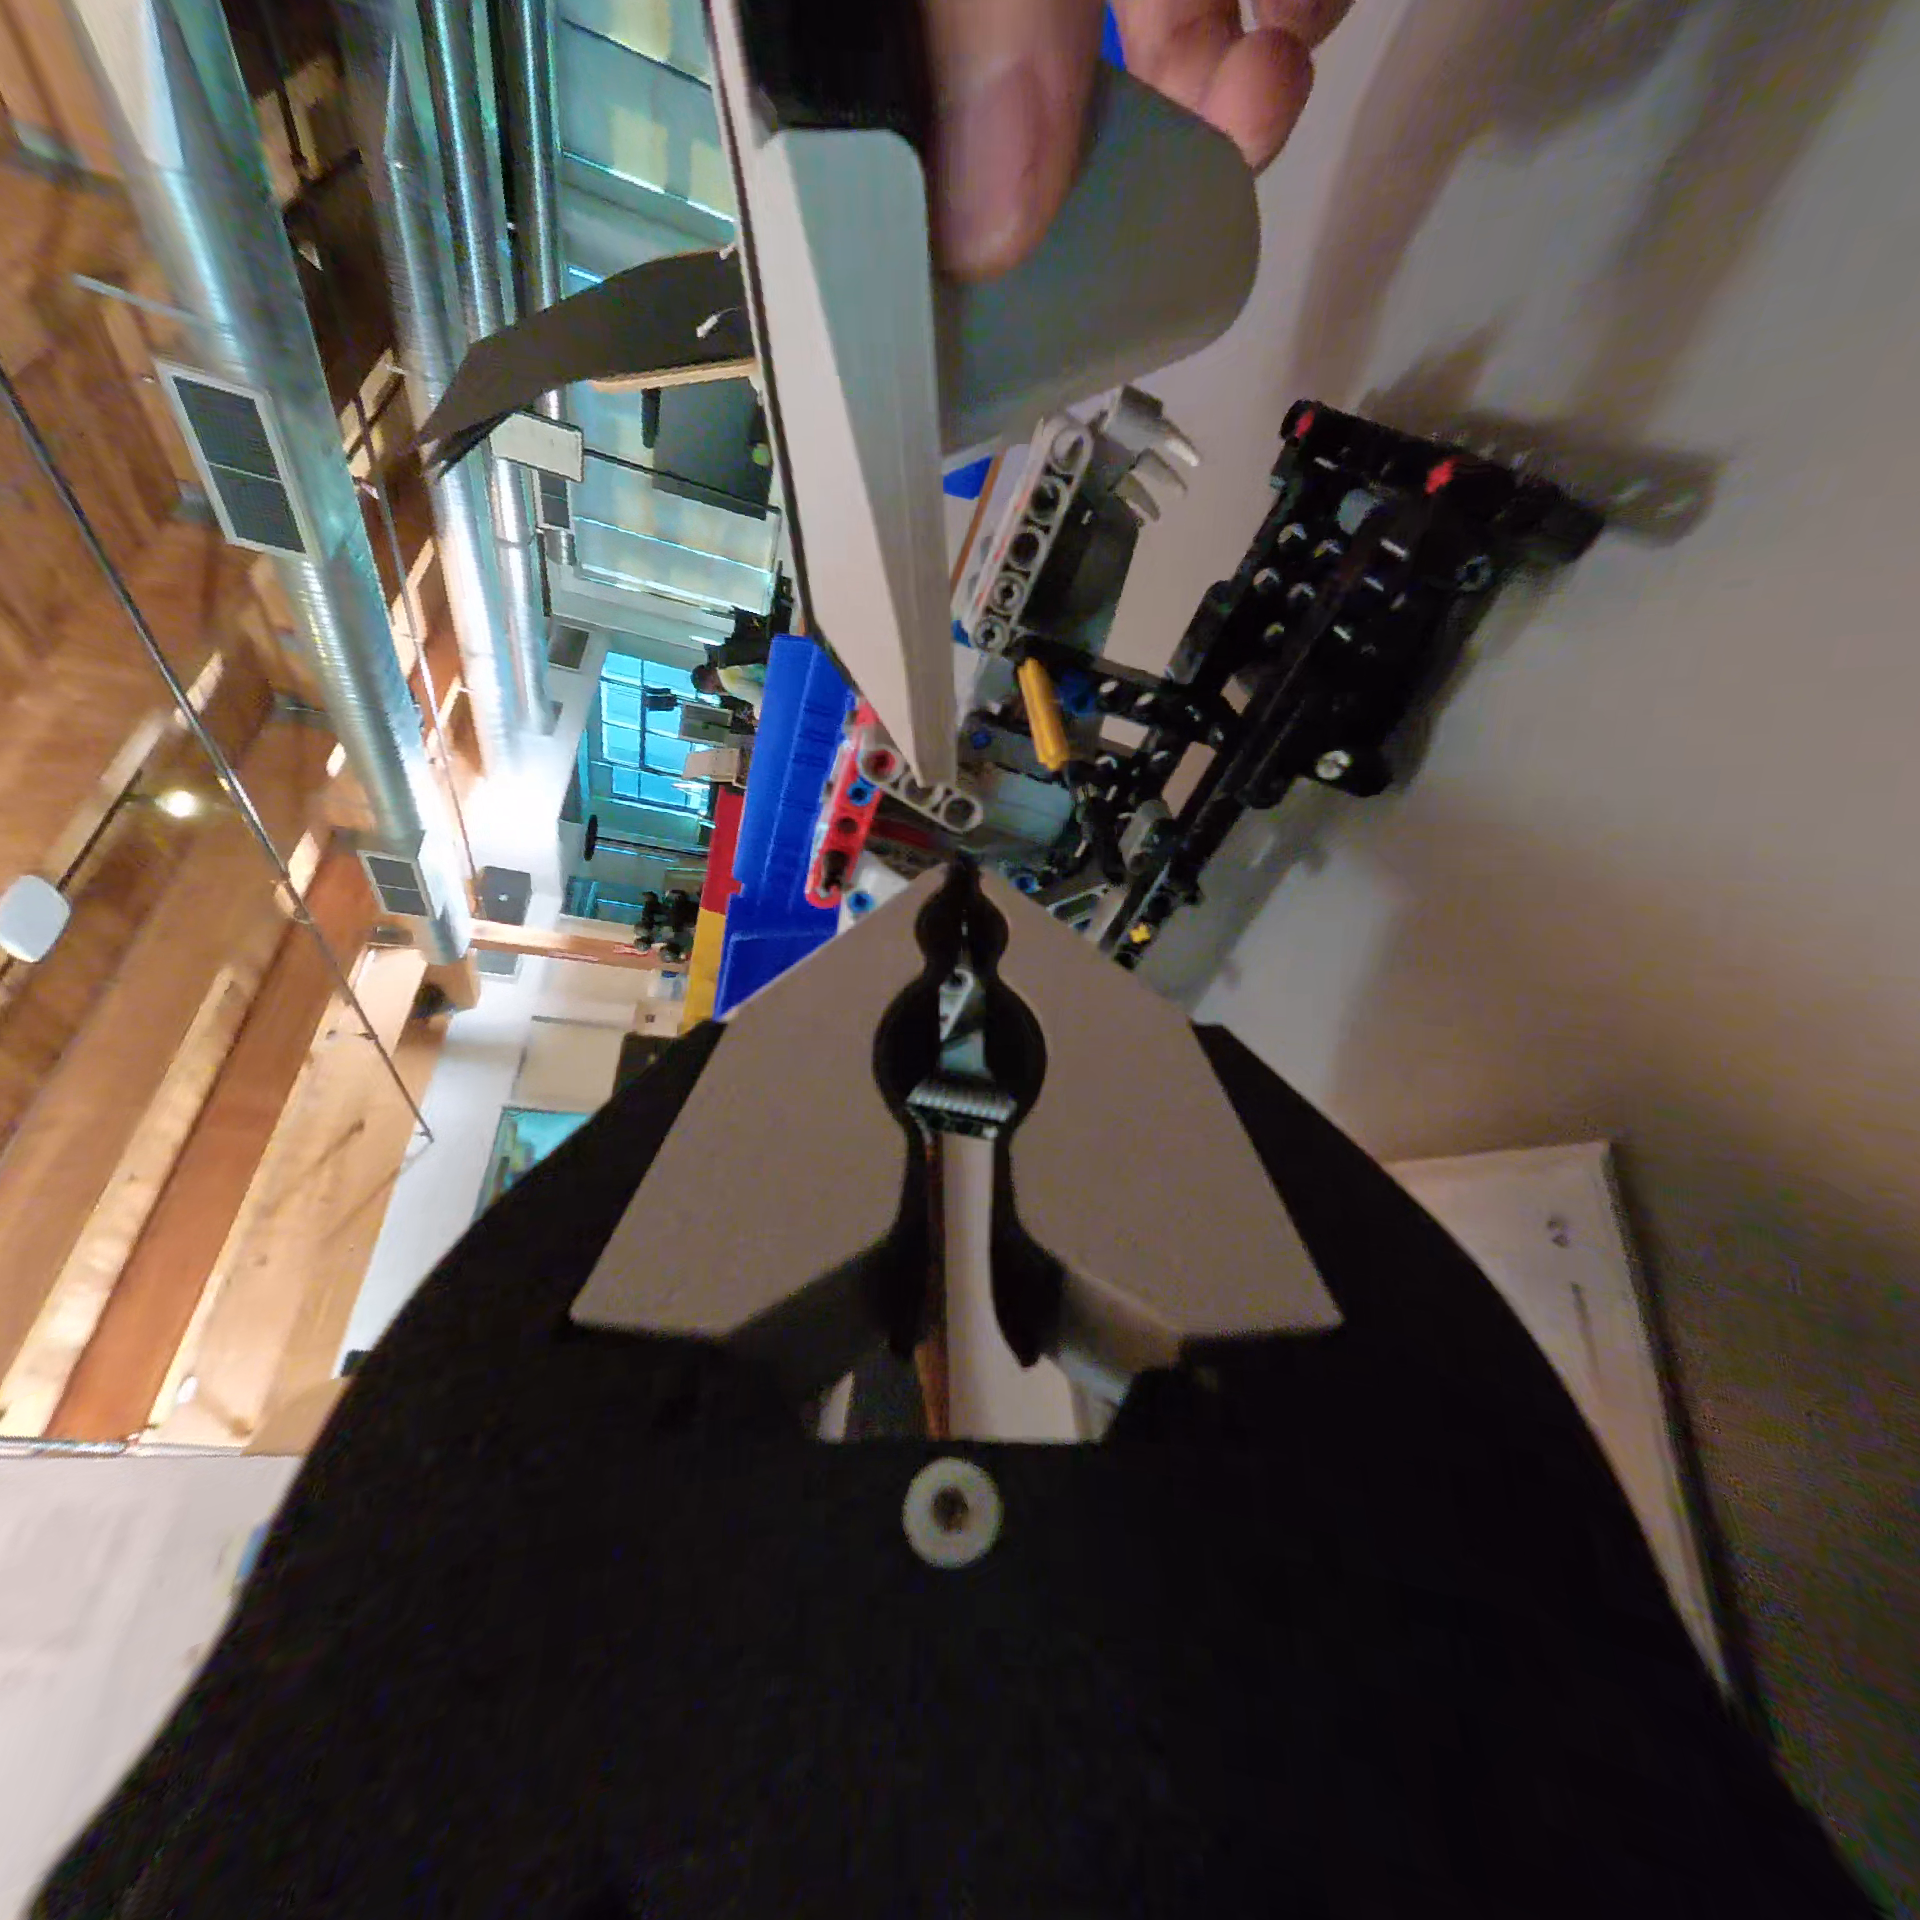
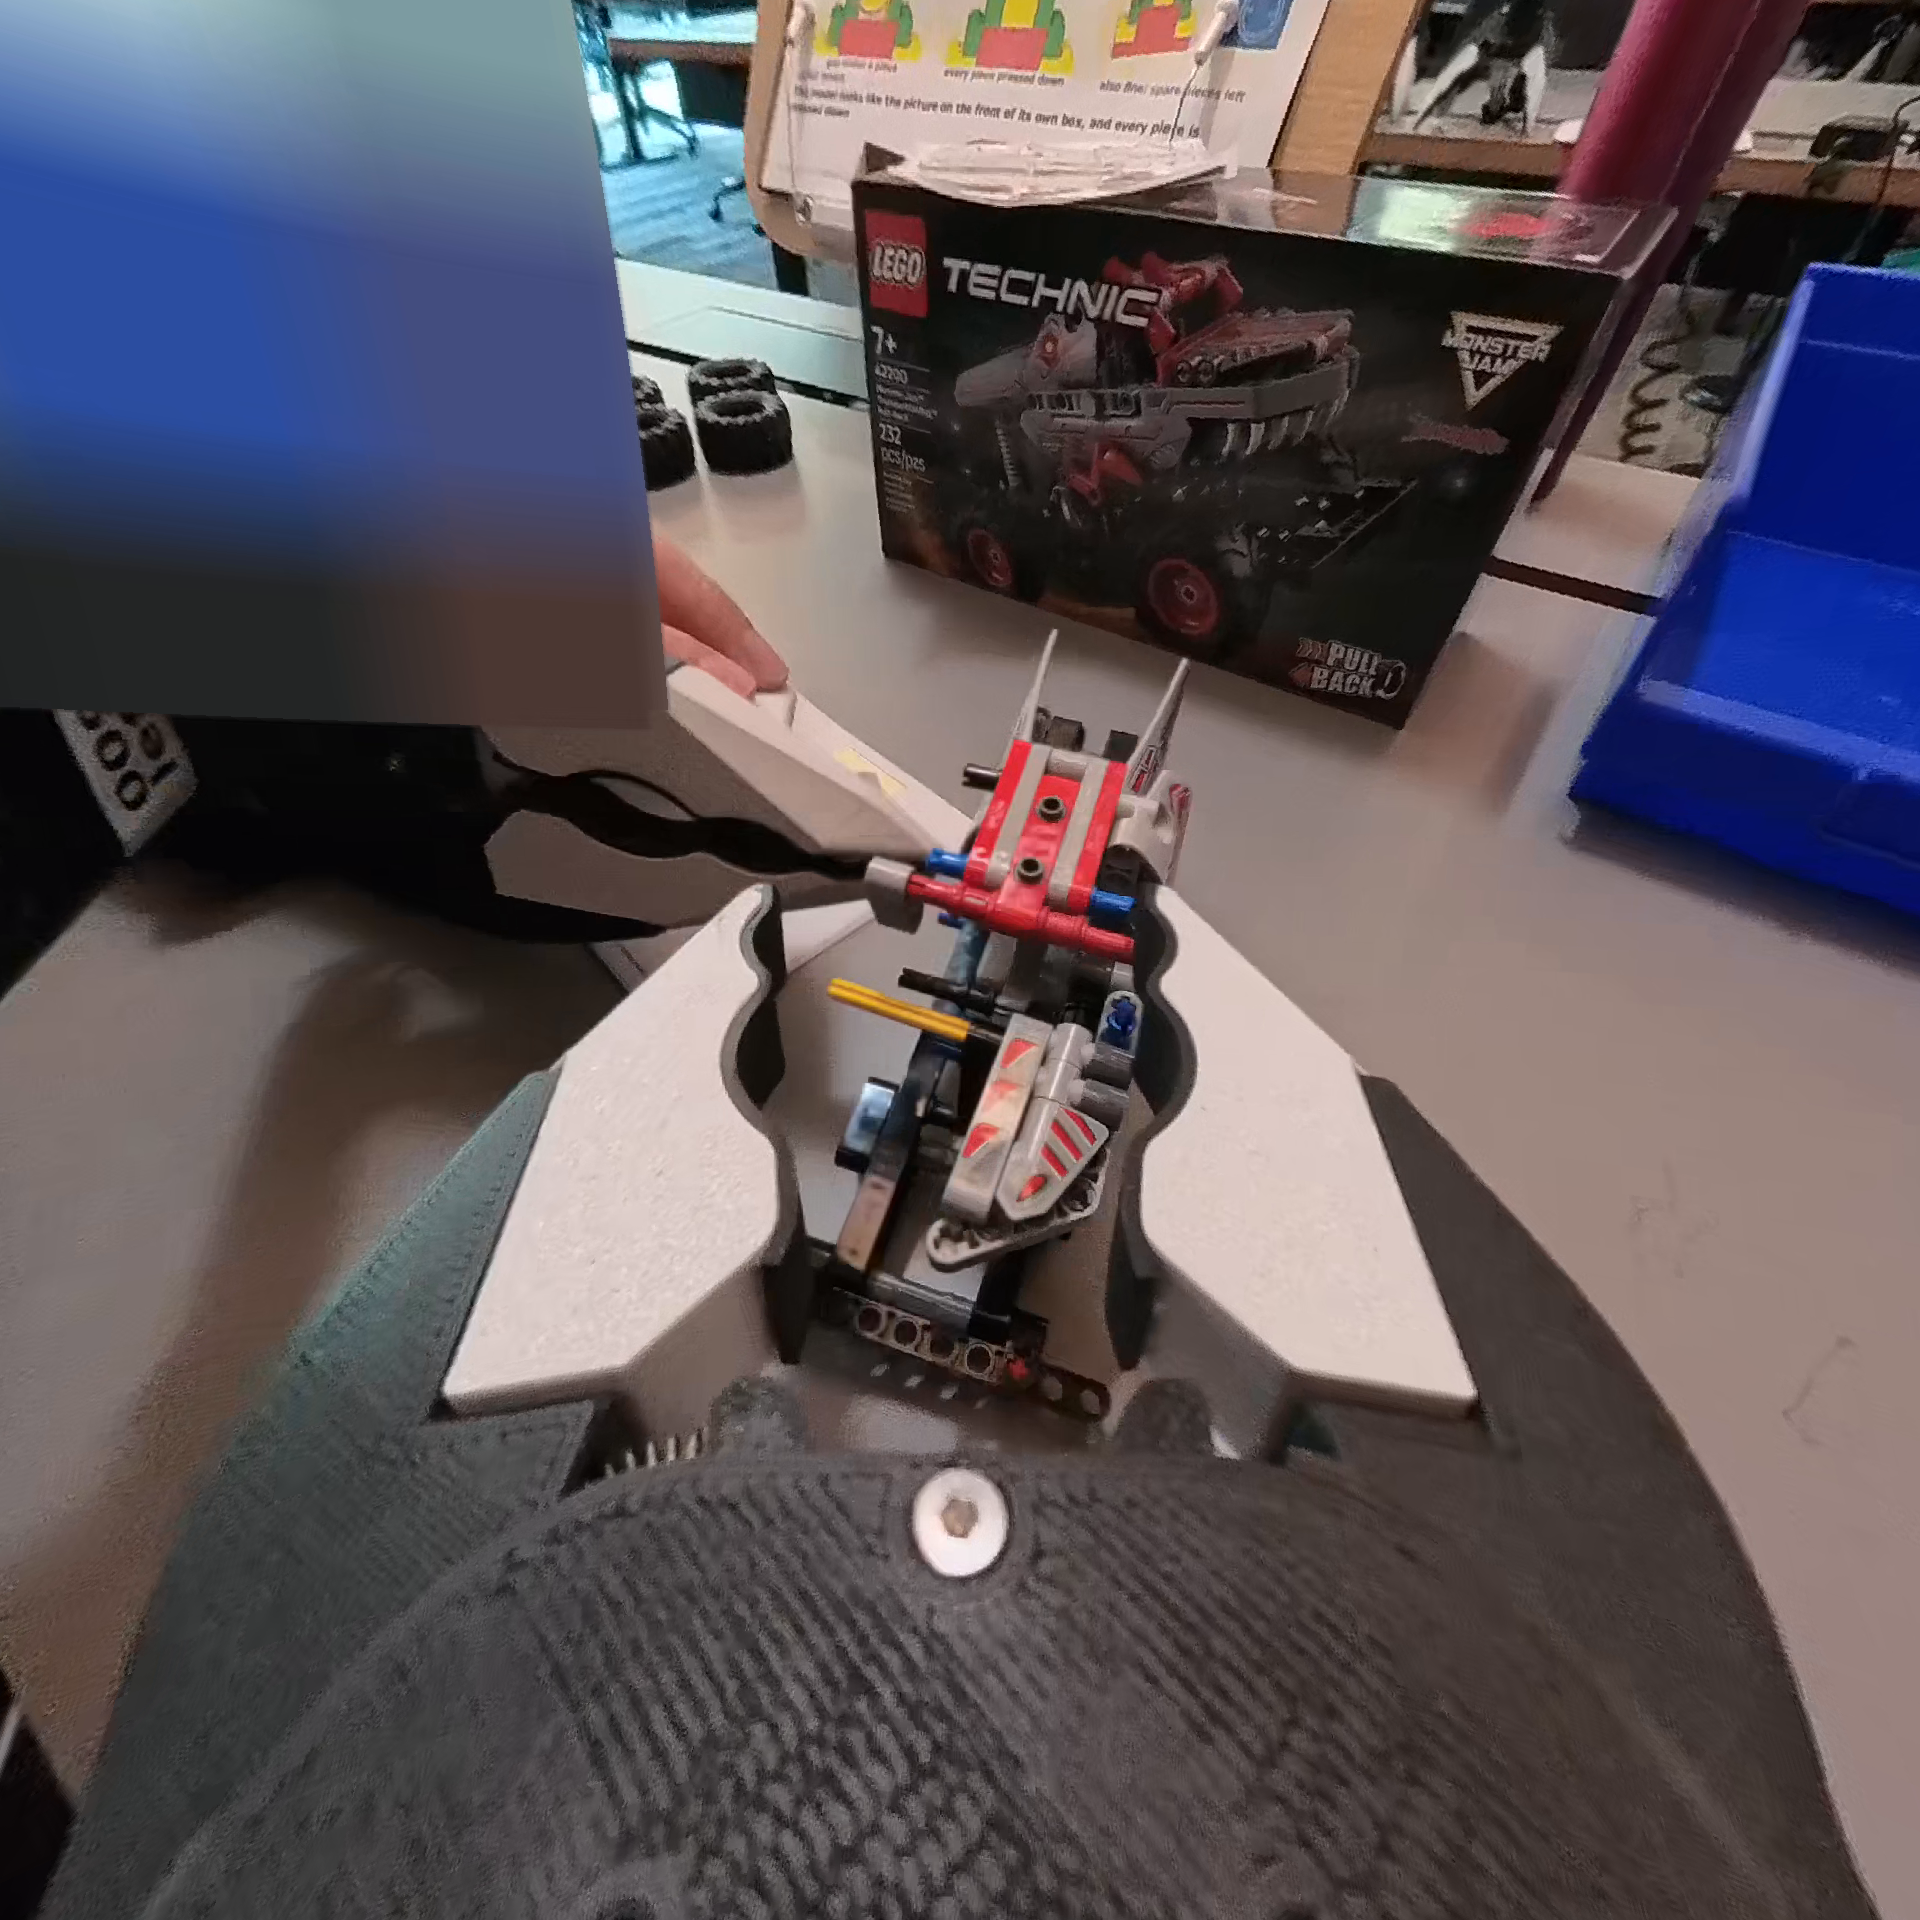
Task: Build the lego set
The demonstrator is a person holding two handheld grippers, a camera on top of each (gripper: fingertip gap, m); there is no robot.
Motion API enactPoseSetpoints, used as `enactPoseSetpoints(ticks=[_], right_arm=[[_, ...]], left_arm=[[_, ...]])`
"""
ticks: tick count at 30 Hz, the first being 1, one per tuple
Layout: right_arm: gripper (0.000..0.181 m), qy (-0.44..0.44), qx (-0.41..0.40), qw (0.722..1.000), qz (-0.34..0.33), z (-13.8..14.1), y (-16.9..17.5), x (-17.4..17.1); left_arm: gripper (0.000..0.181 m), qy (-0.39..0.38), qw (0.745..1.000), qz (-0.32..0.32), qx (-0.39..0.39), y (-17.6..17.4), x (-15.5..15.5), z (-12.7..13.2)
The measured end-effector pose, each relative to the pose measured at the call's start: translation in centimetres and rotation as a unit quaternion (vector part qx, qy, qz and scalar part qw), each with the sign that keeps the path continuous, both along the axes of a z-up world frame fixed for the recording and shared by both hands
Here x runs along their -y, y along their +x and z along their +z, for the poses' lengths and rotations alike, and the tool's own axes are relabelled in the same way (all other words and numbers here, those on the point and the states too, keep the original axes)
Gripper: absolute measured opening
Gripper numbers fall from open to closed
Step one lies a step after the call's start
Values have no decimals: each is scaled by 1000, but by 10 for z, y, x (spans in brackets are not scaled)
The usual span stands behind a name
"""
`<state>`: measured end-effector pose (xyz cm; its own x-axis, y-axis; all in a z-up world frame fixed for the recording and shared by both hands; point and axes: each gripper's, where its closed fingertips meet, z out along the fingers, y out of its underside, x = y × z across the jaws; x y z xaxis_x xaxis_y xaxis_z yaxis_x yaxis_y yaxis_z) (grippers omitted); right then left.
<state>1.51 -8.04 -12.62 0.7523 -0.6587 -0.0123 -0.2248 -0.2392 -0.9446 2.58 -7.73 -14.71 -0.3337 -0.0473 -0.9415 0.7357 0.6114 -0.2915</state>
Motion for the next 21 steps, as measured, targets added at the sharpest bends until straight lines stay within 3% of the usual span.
enactPoseSetpoints(ticks=[8, 9, 10, 12, 17, 19, 21], right_arm=[[60, 5, -2, 1000, -9, 0, 2, 2], [59, 5, -1, 1000, -9, 0, 2, 2], [59, 3, 0, 1000, -10, 0, 2, 2], [61, -1, 1, 1000, -12, 0, 3, 2], [61, 0, 2, 1000, -17, 1, 4, 3], [60, 5, -2, 1000, -15, 0, 4, 2], [59, 13, -4, 1000, -15, 0, 4, 2]], left_arm=[[26, -48, 973, -38, -221, -12, 10, -11], [22, -55, 972, -33, -224, -10, 11, -10], [4, -65, 974, -25, -214, -6, 10, -7], [0, -64, 983, -4, -170, 2, 5, -3], [0, -57, 998, 9, -36, 7, 2, 12], [0, -41, 998, -3, -44, 2, 4, 5], [11, -33, 996, -11, -85, -2, 5, -3]])
